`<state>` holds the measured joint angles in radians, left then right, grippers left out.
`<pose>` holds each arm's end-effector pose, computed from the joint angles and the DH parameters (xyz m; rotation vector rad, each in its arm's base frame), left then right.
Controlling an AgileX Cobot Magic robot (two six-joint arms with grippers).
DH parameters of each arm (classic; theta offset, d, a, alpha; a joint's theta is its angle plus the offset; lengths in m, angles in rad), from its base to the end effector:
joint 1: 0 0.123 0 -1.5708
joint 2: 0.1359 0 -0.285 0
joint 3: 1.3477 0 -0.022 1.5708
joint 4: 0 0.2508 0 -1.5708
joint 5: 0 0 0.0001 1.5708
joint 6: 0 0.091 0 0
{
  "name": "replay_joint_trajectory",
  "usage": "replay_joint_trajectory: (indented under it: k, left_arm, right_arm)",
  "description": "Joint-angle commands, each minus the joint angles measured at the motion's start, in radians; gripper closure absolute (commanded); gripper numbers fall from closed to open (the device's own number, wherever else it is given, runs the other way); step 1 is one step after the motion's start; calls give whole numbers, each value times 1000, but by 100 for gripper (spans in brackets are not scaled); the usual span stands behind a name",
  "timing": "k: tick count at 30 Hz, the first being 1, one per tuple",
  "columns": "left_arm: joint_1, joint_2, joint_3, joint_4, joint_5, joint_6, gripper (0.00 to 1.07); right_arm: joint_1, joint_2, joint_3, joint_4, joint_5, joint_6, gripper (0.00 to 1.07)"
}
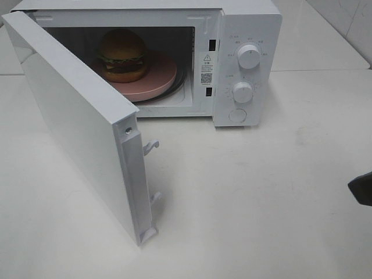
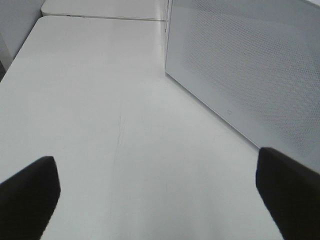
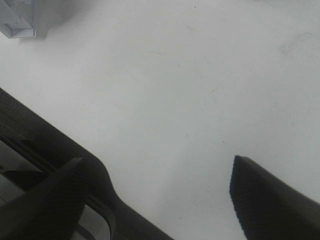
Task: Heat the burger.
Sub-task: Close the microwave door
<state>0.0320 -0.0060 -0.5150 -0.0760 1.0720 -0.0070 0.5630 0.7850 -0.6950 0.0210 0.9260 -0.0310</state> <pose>-0.0079 -0.0063 0.2807 -0.0347 2.0328 -0.0750 0.1115 0.0722 0.2983 -0.7280 2.4089 0.2454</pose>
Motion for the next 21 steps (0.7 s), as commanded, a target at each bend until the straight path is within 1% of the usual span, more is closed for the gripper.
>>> replay_joint_trajectory:
  k: [1,2,4,5,6,7,8,9,10,11,13,14,16,17,19,20,21]
  left_arm:
    - [3,-5,-1,-4,0,-1,7]
    - [3,-5,-1,-4,0,-1,7]
    - [3,-5,-1,-4,0,-1,7]
    - [3,-5,-1,-4,0,-1,7]
    - [3,-5,-1,-4,0,-1,7]
    - [3,-5,-1,-4,0,-1,7]
    - [3,-5,-1,-4,0,-1,7]
    - [3,-5,-1,-4,0,-1,7]
    - [3,-5,-1,-4,0,-1,7]
    - [3,-5,-1,-4,0,-1,7]
    - [3,-5,-1,-4,0,-1,7]
    - [3,-5,-1,-4,0,-1,7]
    - [3,-5,-1,-4,0,-1,7]
    - [3,-5,-1,-4,0,-1,7]
    - [3,-5,-1,-4,0,-1,7]
    - [3,-5,-1,-4,0,-1,7]
    - [3,-5,-1,-4,0,-1,7]
  right_arm:
    - [-4,-84,3,-16,41,31,31]
    - [-4,-84,3,-16,41,31,31]
    - [-44,-126,14,-8,48,31,31]
    - [-44,-126,14,-8,48,31,31]
    - [-97,-155,30,-8,48,21,31]
    - [-128,-169,39,-8,48,17,31]
    - [-128,-169,39,-8,48,17,31]
    - [-182,-208,60,-8,48,12,31]
    - [-200,-224,69,-9,47,12,31]
    - [-200,-224,69,-9,47,12,31]
    - [-247,-288,93,-9,47,13,31]
    - [-247,-288,93,-9,47,13,31]
    - [-285,-355,121,-9,40,19,31]
    - [-285,-355,121,-9,40,19,31]
    - [-328,-426,159,-8,37,20,31]
    - [-328,-426,159,-8,37,20,31]
    - [-356,-479,179,-8,46,20,31]
